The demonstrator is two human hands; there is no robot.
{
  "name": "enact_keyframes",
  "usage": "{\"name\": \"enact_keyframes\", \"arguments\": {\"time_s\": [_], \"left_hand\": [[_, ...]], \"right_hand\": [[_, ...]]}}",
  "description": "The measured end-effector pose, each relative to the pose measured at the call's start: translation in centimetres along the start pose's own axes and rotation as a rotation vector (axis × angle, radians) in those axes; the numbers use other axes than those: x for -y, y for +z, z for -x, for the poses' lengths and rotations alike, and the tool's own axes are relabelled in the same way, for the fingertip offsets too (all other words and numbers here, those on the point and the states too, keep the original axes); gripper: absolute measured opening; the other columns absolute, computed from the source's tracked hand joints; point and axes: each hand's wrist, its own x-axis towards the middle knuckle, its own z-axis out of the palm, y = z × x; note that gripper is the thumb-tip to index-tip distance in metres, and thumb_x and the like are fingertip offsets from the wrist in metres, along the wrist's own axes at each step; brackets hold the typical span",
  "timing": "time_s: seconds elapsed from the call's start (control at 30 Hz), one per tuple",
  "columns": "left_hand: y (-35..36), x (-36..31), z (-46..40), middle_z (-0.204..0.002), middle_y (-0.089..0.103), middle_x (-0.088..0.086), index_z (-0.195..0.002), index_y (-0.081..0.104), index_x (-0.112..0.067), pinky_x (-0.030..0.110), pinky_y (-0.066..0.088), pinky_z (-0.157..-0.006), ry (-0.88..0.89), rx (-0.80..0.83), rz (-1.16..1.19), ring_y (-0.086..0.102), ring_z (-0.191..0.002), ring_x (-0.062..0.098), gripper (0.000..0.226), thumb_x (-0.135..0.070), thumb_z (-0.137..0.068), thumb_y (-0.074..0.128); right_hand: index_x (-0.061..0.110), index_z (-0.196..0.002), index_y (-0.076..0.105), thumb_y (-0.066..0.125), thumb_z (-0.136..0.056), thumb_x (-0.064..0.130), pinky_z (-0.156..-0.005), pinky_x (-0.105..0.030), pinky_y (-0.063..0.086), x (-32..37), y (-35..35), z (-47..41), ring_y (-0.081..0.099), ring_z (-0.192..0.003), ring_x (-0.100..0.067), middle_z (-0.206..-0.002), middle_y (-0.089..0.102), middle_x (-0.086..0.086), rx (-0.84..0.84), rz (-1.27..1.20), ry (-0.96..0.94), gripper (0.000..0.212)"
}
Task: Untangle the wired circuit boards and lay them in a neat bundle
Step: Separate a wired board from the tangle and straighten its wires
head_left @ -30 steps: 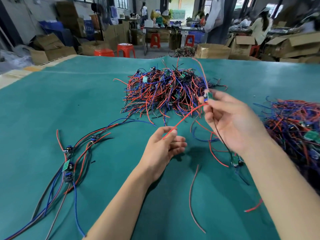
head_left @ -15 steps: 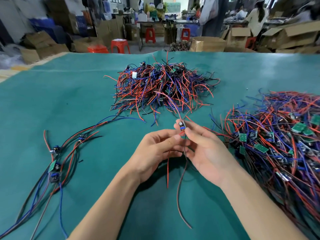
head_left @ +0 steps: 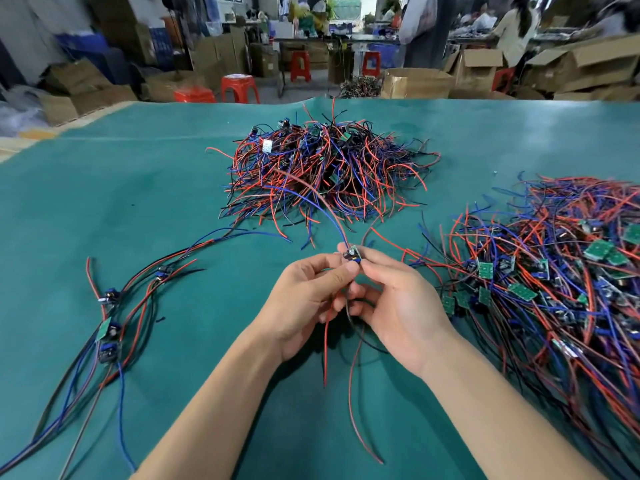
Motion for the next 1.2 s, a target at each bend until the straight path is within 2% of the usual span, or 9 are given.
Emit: {"name": "enact_keyframes", "arguments": {"time_s": [0.07, 0.17, 0.27, 0.47, 0.63, 0.73, 0.87, 1.03, 1.2], "left_hand": [[0.0, -0.1, 0.0, -0.063, 0.055, 0.002, -0.088, 0.06, -0.013, 0.015, 0.022, -0.038, -0.02, -0.007, -0.004, 0.037, -0.041, 0.006, 0.022, -0.028, -0.079, 0.074], [0.0, -0.1, 0.0, -0.059, 0.052, 0.002, -0.081, 0.057, -0.018, 0.017, 0.018, -0.039, -0.053, -0.019, -0.033, 0.029, -0.04, 0.008, 0.018, -0.022, -0.082, 0.075], [0.0, 0.0, 0.1, -0.055, 0.049, 0.0, -0.077, 0.059, -0.022, 0.017, 0.017, -0.037, -0.068, -0.024, -0.117, 0.029, -0.039, 0.009, 0.019, -0.019, -0.083, 0.076], [0.1, 0.1, 0.2, -0.052, 0.046, -0.003, -0.091, 0.067, -0.019, 0.02, 0.016, -0.038, -0.055, 0.02, -0.185, 0.027, -0.04, 0.009, 0.022, -0.037, -0.08, 0.075], [0.3, 0.1, 0.3, -0.055, 0.041, 0.003, -0.08, 0.07, -0.018, 0.019, 0.023, -0.039, 0.033, 0.011, -0.253, 0.029, -0.042, 0.01, 0.015, -0.031, -0.08, 0.076], [0.4, 0.0, 0.3, -0.058, 0.036, 0.005, -0.076, 0.066, -0.018, 0.02, 0.02, -0.04, 0.014, 0.043, -0.253, 0.025, -0.043, 0.01, 0.017, -0.029, -0.08, 0.079], [0.4, -0.2, 0.3, -0.052, 0.033, -0.004, -0.069, 0.058, -0.02, 0.019, 0.017, -0.04, -0.015, 0.07, -0.269, 0.02, -0.043, 0.01, 0.019, -0.025, -0.08, 0.072], [0.4, -0.3, 0.5, -0.051, 0.036, -0.006, -0.068, 0.056, -0.017, 0.018, 0.019, -0.04, -0.027, 0.181, -0.324, 0.023, -0.043, 0.007, 0.019, -0.022, -0.079, 0.07], [0.4, -0.6, 0.6, -0.052, 0.055, 0.0, -0.068, 0.059, -0.019, 0.017, 0.036, -0.043, -0.061, 0.287, -0.333, 0.043, -0.043, 0.01, 0.016, -0.019, -0.082, 0.067]], "right_hand": [[0.011, -0.116, 0.073, 0.046, -0.099, 0.006, -0.056, -0.026, 0.042, 0.2, -0.2, -0.1, 0.058, -0.064, -0.017, -0.082, 0.069, -0.003, -0.036, 0.113, -0.065, 0.033], [0.013, -0.096, 0.079, 0.057, -0.095, 0.009, -0.058, -0.027, 0.041, 0.7, -0.6, 0.0, 0.06, -0.069, -0.022, -0.087, 0.074, -0.008, -0.095, 0.212, -0.134, 0.022], [0.012, -0.081, 0.08, 0.069, -0.09, 0.009, -0.06, -0.025, 0.042, 0.9, -1.1, 0.0, 0.059, -0.065, -0.017, -0.076, 0.072, -0.008, -0.136, 0.242, -0.177, 0.015], [0.004, -0.084, 0.073, 0.07, -0.088, 0.0, -0.063, -0.027, 0.041, 1.4, -1.9, 0.0, 0.055, -0.064, -0.014, -0.074, 0.068, -0.006, -0.141, 0.23, -0.205, 0.007], [0.004, -0.09, 0.075, 0.072, -0.088, 0.003, -0.063, -0.025, 0.042, 1.4, -2.5, 0.0, 0.057, -0.066, -0.013, -0.077, 0.07, -0.006, -0.088, 0.293, -0.183, 0.004], [0.001, -0.088, 0.075, 0.076, -0.087, 0.008, -0.059, -0.023, 0.042, 1.4, -2.8, 0.1, 0.056, -0.065, -0.011, -0.075, 0.069, -0.006, -0.082, 0.379, -0.228, 0.007], [0.015, -0.072, 0.079, 0.083, -0.081, 0.008, -0.051, -0.011, 0.039, 1.1, -2.8, -0.1, 0.053, -0.053, -0.002, -0.064, 0.07, 0.007, -0.244, 0.508, -0.409, 0.012], [0.023, -0.067, 0.075, 0.084, -0.081, 0.017, -0.065, -0.033, 0.052, 2.1, -4.3, -0.8, 0.06, -0.057, -0.007, -0.064, 0.072, 0.008, -0.551, 0.649, -0.584, 0.017], [0.019, -0.077, 0.073, 0.076, -0.085, 0.023, -0.069, -0.024, 0.045, 3.3, -5.9, -0.4, 0.055, -0.061, -0.009, -0.072, 0.069, 0.002, -0.763, 0.972, -0.854, 0.01]]}}
